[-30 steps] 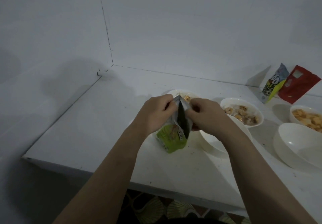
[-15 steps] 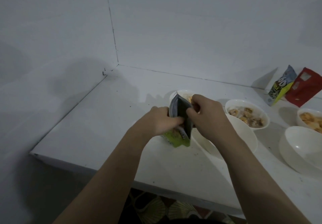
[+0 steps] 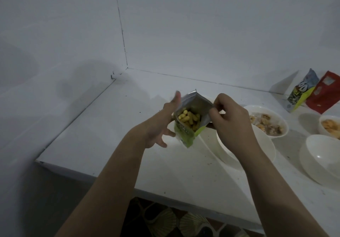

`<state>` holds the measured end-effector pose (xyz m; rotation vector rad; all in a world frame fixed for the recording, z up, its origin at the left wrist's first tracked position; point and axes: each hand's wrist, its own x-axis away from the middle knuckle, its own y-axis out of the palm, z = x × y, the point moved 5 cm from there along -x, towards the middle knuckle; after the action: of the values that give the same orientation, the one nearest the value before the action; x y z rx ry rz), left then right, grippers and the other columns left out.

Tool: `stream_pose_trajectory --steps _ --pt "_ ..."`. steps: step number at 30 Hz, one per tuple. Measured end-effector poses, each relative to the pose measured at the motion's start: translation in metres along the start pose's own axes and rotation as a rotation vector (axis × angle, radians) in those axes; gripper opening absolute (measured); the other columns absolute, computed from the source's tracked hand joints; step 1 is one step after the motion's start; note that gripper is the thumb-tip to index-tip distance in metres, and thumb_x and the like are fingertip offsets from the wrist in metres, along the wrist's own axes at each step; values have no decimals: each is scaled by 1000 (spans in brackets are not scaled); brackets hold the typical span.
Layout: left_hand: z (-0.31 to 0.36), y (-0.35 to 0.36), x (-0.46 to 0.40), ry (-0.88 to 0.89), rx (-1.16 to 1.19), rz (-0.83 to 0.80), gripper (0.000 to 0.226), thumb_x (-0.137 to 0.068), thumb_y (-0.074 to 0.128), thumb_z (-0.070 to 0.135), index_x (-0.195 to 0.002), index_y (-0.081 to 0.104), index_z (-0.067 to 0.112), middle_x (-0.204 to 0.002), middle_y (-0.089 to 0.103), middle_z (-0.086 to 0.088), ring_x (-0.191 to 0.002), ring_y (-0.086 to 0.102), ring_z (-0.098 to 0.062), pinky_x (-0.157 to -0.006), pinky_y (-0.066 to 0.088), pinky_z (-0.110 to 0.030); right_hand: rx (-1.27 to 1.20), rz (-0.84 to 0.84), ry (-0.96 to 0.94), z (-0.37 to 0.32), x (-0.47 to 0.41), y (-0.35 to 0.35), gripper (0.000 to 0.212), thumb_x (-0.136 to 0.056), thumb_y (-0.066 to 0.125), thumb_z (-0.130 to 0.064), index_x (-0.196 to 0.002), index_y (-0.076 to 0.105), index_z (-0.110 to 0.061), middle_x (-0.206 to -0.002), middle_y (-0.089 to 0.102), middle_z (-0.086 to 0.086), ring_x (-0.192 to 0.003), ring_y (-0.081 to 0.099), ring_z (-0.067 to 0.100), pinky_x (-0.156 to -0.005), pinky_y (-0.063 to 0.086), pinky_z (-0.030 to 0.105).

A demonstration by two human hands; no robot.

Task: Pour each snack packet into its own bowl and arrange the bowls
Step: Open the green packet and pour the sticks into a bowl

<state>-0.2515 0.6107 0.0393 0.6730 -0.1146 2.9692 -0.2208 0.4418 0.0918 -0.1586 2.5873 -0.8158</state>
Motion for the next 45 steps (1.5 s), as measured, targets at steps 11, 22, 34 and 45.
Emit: stream_pose_trajectory --steps 11,22,34,45 --pt "-33 -6 -38 -3 340 270 45 -104 38 41 -135 51 12 -134 56 -14 -119 56 -33 -104 44 -50 -124 -32 -96 -33 8 -12 15 -93 51 -11 -78 47 -10 -74 56 3 -71 62 39 -61 57 51" --pt "-27 -9 -63 217 686 418 28 -94 41 25 -108 59 9 -106 59 -19 -101 59 -36 -94 49 -53 -52 -286 107 -24 10 -8 23 -86 57 -23 -82 62 -1 -71 65 11 -60 67 20 -61 61 43" --pt "-6 -1 -81 370 579 550 22 -98 39 27 -89 55 15 -88 58 -7 -84 58 -21 -69 45 -30 80 -83 135 24 6 -50 10 -96 54 -39 -97 59 -31 -87 66 -18 -74 63 -4 -64 46 22" --pt "32 36 -66 697 121 741 30 -105 33 27 -76 32 22 -69 39 8 -53 35 1 -50 30 -16 -114 192 273 71 -4 -87 18 -98 53 -35 -105 68 -29 -96 71 -13 -87 65 3 -85 52 35"
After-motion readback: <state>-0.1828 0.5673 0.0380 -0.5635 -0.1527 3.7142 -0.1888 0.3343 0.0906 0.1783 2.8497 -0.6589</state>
